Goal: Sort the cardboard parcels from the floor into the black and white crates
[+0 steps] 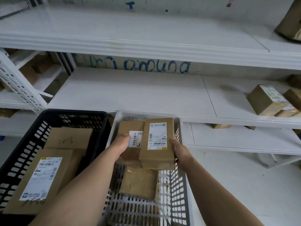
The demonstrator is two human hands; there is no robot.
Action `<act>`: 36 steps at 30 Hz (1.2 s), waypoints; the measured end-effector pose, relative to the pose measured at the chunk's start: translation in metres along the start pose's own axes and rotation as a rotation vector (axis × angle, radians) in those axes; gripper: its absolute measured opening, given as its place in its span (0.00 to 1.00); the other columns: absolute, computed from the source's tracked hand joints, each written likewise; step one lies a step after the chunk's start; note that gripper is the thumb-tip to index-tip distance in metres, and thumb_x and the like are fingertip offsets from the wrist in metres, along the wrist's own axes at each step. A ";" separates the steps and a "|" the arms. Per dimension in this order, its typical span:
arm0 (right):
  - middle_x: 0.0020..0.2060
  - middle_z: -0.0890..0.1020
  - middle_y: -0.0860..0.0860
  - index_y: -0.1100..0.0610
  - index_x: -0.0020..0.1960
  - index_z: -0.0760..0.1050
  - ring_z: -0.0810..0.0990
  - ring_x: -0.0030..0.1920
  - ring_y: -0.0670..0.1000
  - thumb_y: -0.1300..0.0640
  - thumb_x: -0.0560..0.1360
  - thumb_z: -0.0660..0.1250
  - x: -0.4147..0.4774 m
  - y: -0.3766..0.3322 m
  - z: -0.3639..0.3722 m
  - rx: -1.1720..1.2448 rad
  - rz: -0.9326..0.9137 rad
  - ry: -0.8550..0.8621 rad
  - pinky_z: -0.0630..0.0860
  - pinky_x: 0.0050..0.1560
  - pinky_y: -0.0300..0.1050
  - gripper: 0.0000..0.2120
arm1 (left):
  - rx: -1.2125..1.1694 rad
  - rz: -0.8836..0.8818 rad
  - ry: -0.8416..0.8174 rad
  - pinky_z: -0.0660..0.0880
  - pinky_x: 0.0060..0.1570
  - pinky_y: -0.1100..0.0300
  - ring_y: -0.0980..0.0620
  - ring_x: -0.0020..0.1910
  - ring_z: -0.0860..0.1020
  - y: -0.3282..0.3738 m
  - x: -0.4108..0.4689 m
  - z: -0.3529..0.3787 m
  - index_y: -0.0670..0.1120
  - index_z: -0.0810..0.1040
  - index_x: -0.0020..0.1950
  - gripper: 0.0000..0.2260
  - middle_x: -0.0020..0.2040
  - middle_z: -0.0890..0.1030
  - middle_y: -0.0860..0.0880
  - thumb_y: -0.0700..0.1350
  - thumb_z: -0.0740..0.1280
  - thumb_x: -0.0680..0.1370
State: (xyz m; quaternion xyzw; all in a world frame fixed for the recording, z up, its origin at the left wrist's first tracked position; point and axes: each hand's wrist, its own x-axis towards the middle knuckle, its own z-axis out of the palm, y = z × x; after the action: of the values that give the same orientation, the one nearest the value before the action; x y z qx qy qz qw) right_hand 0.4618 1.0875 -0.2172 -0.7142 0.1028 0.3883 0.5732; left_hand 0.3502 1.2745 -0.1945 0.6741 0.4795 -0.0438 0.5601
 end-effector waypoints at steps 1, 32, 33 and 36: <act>0.53 0.82 0.58 0.63 0.60 0.77 0.81 0.49 0.56 0.55 0.80 0.61 0.005 0.003 0.002 -0.052 -0.008 0.024 0.77 0.42 0.44 0.14 | 0.026 0.007 0.003 0.64 0.55 0.58 0.49 0.56 0.70 -0.004 0.003 -0.002 0.48 0.72 0.61 0.12 0.60 0.73 0.47 0.47 0.52 0.85; 0.54 0.82 0.51 0.59 0.63 0.79 0.77 0.43 0.46 0.60 0.78 0.65 -0.234 0.076 -0.026 0.065 -0.358 0.627 0.72 0.38 0.30 0.14 | 0.203 0.627 -0.300 0.69 0.52 0.61 0.50 0.55 0.76 0.005 -0.172 0.032 0.44 0.79 0.62 0.13 0.58 0.80 0.49 0.45 0.58 0.83; 0.53 0.82 0.51 0.59 0.62 0.79 0.77 0.42 0.46 0.60 0.78 0.65 -0.246 0.086 -0.034 0.089 -0.356 0.659 0.70 0.34 0.30 0.14 | 0.195 0.634 -0.335 0.72 0.50 0.59 0.50 0.52 0.77 0.002 -0.184 0.041 0.45 0.80 0.58 0.12 0.53 0.81 0.48 0.45 0.59 0.82; 0.51 0.83 0.51 0.56 0.61 0.80 0.77 0.43 0.47 0.59 0.78 0.65 -0.283 0.120 -0.057 0.171 -0.323 0.743 0.70 0.38 0.33 0.13 | 0.201 0.635 -0.434 0.72 0.40 0.59 0.49 0.43 0.77 -0.009 -0.217 0.074 0.45 0.80 0.45 0.09 0.43 0.80 0.47 0.43 0.61 0.80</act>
State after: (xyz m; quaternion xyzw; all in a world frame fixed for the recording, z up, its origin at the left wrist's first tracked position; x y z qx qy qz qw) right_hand 0.2242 0.9135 -0.1132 -0.7625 0.2213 -0.0007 0.6080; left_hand 0.2630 1.0850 -0.0985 0.8154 0.1110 -0.0566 0.5654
